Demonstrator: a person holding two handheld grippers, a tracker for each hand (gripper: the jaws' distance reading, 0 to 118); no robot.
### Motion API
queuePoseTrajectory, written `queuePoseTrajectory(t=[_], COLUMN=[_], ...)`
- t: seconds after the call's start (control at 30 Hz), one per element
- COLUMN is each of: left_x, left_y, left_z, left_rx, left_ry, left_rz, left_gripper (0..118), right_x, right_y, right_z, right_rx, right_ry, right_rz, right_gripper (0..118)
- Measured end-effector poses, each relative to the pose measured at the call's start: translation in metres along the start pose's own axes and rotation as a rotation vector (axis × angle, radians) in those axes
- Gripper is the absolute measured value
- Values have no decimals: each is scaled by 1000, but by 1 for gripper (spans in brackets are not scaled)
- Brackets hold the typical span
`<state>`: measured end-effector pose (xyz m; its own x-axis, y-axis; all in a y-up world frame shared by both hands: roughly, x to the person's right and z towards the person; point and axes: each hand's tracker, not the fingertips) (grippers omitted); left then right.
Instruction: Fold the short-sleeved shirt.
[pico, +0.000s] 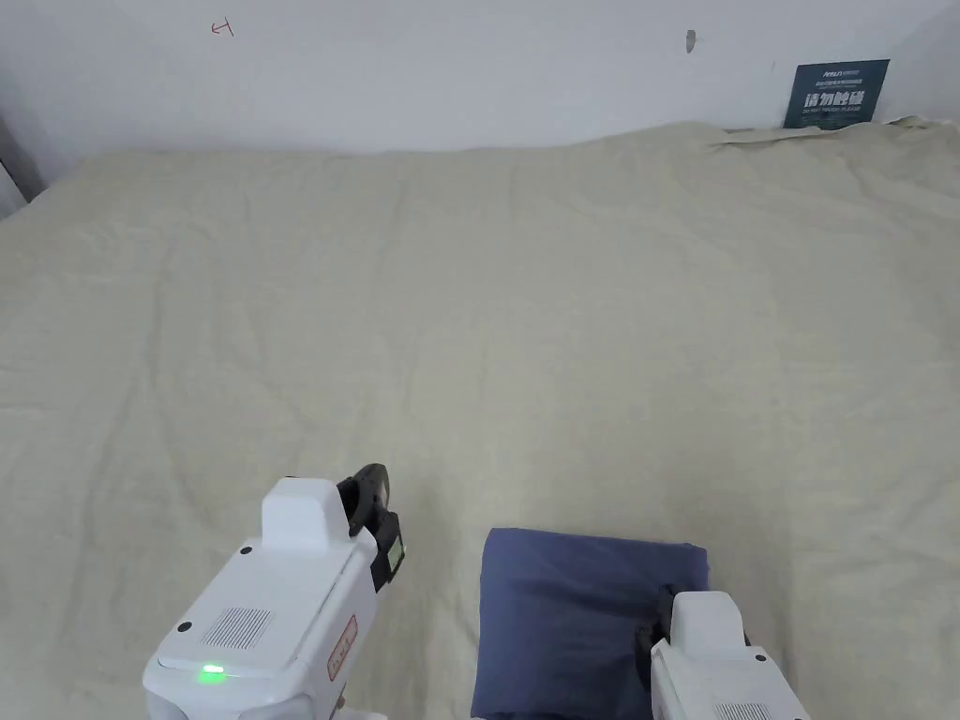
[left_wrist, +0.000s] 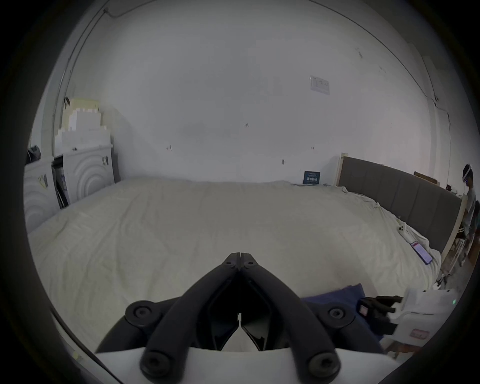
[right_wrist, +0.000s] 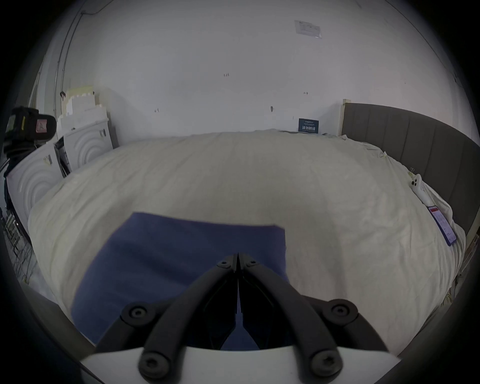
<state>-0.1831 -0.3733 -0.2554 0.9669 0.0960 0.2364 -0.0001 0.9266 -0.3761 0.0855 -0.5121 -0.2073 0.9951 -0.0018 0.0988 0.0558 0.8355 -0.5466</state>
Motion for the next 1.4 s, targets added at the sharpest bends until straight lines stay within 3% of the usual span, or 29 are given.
queuePoseTrajectory(t=[0.1,0.27,0.3,0.37,0.43,0.6,0.83,1.23,1.4], left_x=[-1,-3,-3,-5,-7,-3,-5,-6,7], left_y=[-8,-20,-23,-31,-39,-55,-67,-69,-62], left_z=[-4,-26,-32,-48,-63,-92,-129,-143,-126], left_rx=[-68,-266,-306,-419,-511,-653,-753,-819,-758], left_ry=[-54,-185,-210,-273,-322,-378,-475,-521,-499], left_rz=[29,130,166,256,305,277,351,326,250], left_gripper=[0,6,10,33,70,85,83,22,17], right_x=[3,-3,-1,0,0,3,5,10,19], right_y=[-13,-19,-20,-20,-18,-17,-16,-13,-1], right_z=[-8,-10,-10,-9,-9,-9,-9,-9,-2], right_rx=[-33,-10,-6,-5,-11,-21,-26,-36,-43], right_ry=[-2,-13,-12,-8,-3,7,15,38,65], right_rz=[-24,26,24,15,28,27,25,19,-9], right_gripper=[0,0,0,0,0,0,0,0,0])
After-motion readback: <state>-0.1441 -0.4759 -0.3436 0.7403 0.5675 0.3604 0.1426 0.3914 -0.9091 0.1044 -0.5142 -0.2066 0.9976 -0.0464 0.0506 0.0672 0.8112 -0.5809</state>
